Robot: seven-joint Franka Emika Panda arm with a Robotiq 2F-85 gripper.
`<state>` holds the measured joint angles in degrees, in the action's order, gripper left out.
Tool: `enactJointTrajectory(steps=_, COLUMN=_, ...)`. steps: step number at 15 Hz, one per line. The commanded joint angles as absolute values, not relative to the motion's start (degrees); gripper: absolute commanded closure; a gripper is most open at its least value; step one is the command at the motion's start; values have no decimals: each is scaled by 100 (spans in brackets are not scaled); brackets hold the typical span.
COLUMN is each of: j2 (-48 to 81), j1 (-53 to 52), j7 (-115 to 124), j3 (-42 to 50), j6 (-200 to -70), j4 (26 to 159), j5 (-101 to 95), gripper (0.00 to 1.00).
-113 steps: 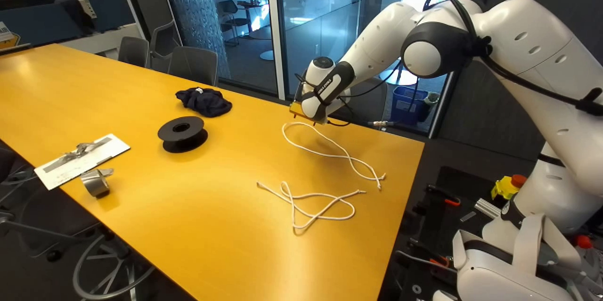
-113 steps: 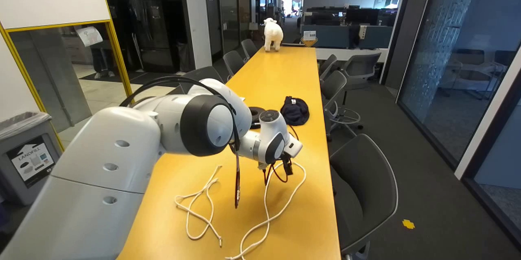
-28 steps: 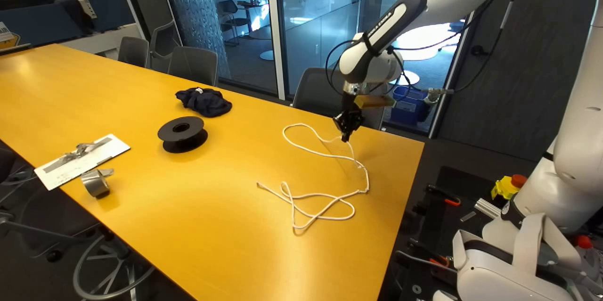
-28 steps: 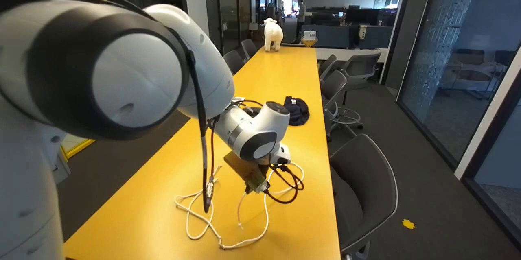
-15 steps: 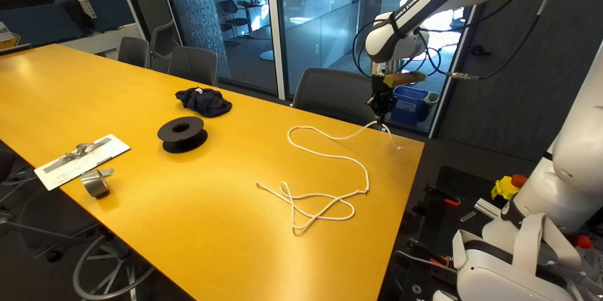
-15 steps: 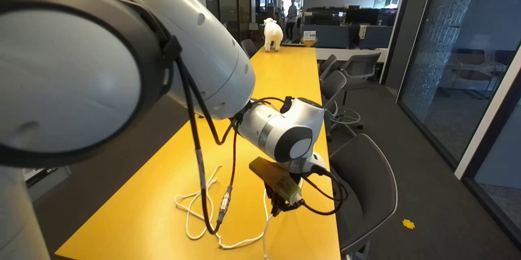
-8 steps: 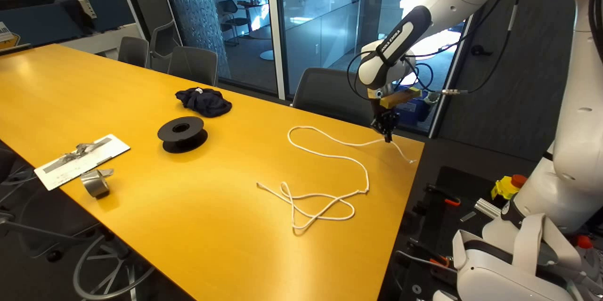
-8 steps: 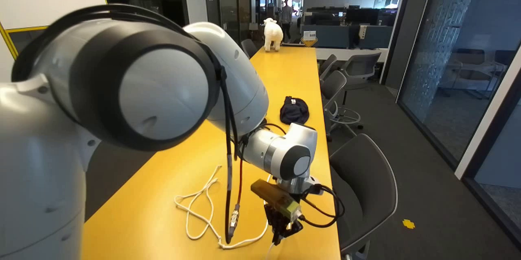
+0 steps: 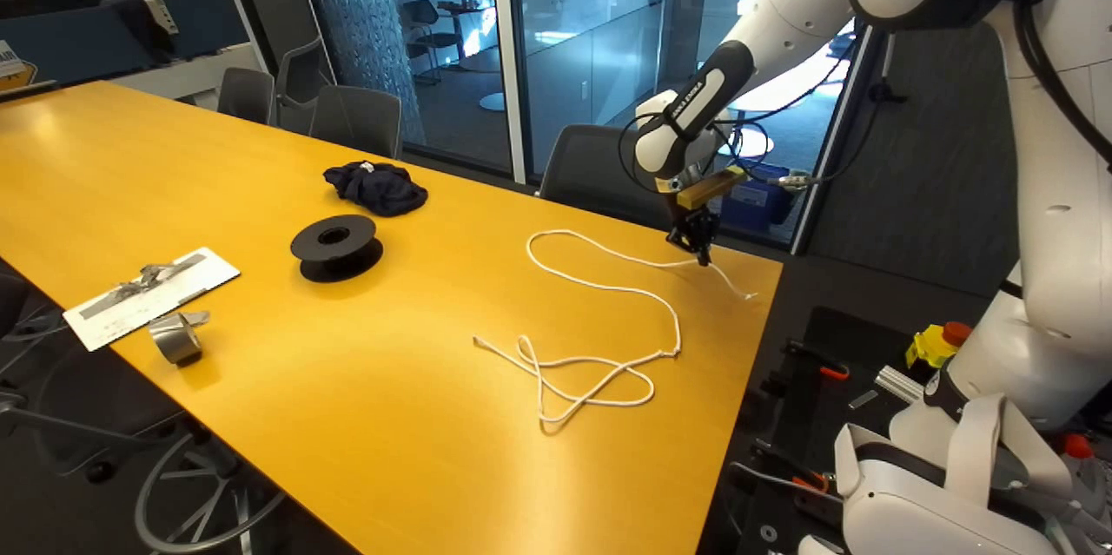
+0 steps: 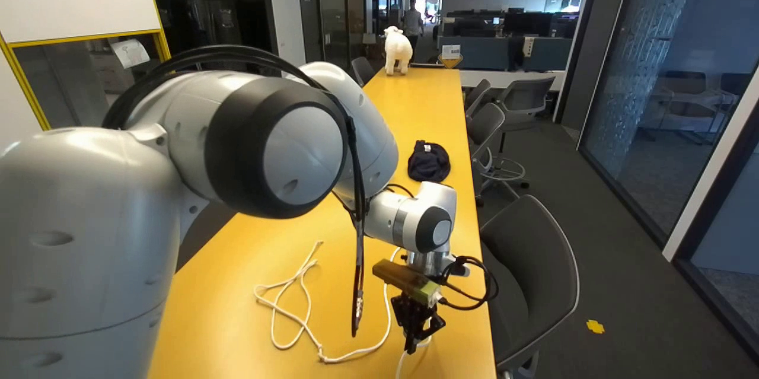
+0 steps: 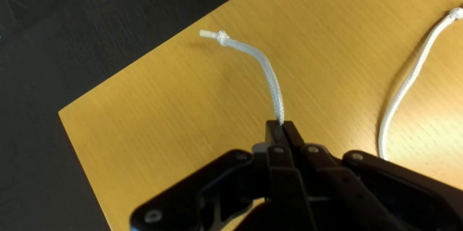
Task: Untangle the ropes on the table.
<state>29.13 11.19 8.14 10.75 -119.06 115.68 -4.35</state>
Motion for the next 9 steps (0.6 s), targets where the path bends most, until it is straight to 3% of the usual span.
enactJointTrajectory(steps=1, j2=3337, j1=986, j7=960, j3=1137, j6=-11451, j4=10883, j5=-555, gripper=99)
enactJointTrajectory(steps=8, j2=3631, j1=993, j7=928, j3=1146, j6=-11195, j4=10638, j5=-529, gripper=99)
enactJointTrajectory(steps=9, j2=3649, j1=978, j7=1001, j3=1161, j6=-11184, j4=10636, j5=-521, gripper=71)
